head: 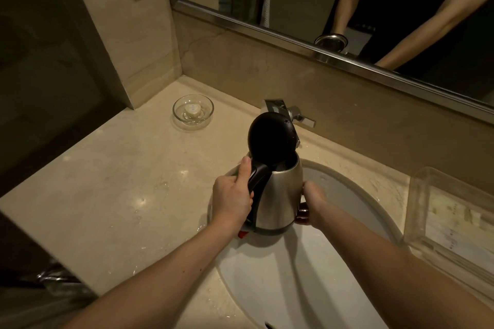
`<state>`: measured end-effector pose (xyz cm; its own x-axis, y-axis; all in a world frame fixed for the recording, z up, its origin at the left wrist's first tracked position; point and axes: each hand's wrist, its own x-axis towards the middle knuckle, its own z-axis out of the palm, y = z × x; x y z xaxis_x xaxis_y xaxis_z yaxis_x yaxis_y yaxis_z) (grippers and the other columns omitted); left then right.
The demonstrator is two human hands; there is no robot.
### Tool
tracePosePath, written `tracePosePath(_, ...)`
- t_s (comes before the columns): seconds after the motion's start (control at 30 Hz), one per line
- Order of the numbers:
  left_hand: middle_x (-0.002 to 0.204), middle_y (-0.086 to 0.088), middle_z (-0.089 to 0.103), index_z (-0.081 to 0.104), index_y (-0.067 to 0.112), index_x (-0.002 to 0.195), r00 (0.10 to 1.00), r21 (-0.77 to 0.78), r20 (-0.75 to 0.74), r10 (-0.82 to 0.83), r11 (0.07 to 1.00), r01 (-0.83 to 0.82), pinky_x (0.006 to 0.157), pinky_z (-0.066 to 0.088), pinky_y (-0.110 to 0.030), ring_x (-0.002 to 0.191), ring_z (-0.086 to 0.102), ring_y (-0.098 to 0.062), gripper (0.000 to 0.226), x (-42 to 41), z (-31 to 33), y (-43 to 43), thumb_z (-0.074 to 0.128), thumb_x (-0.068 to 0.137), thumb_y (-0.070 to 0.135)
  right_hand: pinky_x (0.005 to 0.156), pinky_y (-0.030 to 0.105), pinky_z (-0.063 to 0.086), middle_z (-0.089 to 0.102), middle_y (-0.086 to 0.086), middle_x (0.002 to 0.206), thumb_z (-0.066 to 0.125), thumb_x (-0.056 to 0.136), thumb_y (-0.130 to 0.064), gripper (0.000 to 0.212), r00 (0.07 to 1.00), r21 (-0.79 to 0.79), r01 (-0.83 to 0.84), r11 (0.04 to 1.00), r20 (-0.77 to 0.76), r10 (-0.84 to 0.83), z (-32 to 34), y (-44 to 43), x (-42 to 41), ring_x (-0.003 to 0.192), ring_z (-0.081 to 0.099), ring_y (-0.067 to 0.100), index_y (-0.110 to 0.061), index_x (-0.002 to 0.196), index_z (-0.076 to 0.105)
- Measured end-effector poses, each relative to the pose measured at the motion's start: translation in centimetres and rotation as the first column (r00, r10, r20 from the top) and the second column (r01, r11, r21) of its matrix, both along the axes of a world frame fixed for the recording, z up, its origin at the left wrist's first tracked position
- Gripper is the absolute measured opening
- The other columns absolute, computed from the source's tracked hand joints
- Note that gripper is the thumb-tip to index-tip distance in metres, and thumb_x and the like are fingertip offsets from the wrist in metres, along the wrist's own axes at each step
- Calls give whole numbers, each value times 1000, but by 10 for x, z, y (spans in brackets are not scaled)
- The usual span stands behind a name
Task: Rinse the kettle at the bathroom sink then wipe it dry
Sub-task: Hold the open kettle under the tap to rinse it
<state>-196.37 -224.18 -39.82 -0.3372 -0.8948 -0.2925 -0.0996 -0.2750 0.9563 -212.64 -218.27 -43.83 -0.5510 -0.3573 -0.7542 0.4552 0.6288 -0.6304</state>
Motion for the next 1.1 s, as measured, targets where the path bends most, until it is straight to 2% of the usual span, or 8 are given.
tracePosePath(0.27, 44, -3, 46, 54, 12, 54, 1000, 10, -4, -1, 1000, 1, 39, 33, -23, 33, 43, -14, 58, -3, -1, 2, 47, 94, 53, 78, 46, 49, 55, 23, 120, 42, 96, -26, 26, 1000, 2, 3, 1000, 13, -3, 0, 4, -2, 108, 54, 39, -9, 114, 51)
tracePosePath(0.4, 44, -3, 46, 54, 11, 55, 1000, 7, -10, -4, 1000, 4, 38, 33, -23, 33, 43, -13, 58, -4, 0, 2, 47, 94, 53, 77, 45, 48, 55, 23, 120, 42, 96, -25, 22, 1000, -1, -7, 1000, 13, 7, 2, 4, -3, 109, 54, 39, -9, 105, 53)
tracePosePath(0.47, 44, -3, 46, 55, 10, 56, 1000, 2, -6, -6, 1000, 6, 38, 33, -23, 34, 43, -13, 58, -4, 0, 2, 46, 94, 52, 76, 44, 48, 55, 23, 120, 42, 96, -25, 19, 1000, -2, -13, 1000, 15, 13, 2, 4, -5, 110, 54, 40, -10, 98, 54)
tracePosePath(0.57, 44, -4, 47, 53, 9, 53, 1000, -6, 0, 0, 1000, 0, 38, 34, -24, 34, 44, -14, 61, -4, 0, 2, 46, 94, 54, 70, 43, 48, 55, 23, 120, 43, 95, -25, 19, 1000, -8, -11, 1000, 28, 11, 4, 3, -5, 112, 53, 40, -9, 100, 53)
tracePosePath(0.67, 44, -5, 46, 52, 9, 53, 1000, -13, 5, 1, 1000, -1, 38, 34, -24, 34, 43, -15, 61, -6, 1, 1, 46, 94, 54, 65, 40, 47, 56, 23, 120, 44, 94, -26, 17, 999, -16, -9, 1000, 42, 9, 5, 2, -5, 110, 54, 38, -12, 90, 53)
tracePosePath(0.87, 41, -3, 44, 49, 8, 52, 1000, -12, 6, -4, 1000, 4, 37, 33, -23, 32, 41, -14, 62, -9, 2, 0, 46, 95, 53, 73, 42, 45, 54, 22, 120, 44, 95, -26, 18, 999, -23, -12, 1000, 36, 13, 5, 2, -8, 106, 51, 37, -13, 84, 50)
tracePosePath(1.1, 43, -4, 44, 51, 3, 57, 1000, -5, 10, 6, 1000, -6, 36, 32, -22, 33, 41, -14, 62, -12, 1, -3, 46, 95, 53, 62, 38, 44, 54, 20, 110, 44, 96, -27, 19, 999, -5, -19, 1000, 36, 19, 8, 1, -10, 98, 51, 33, -11, 87, 51)
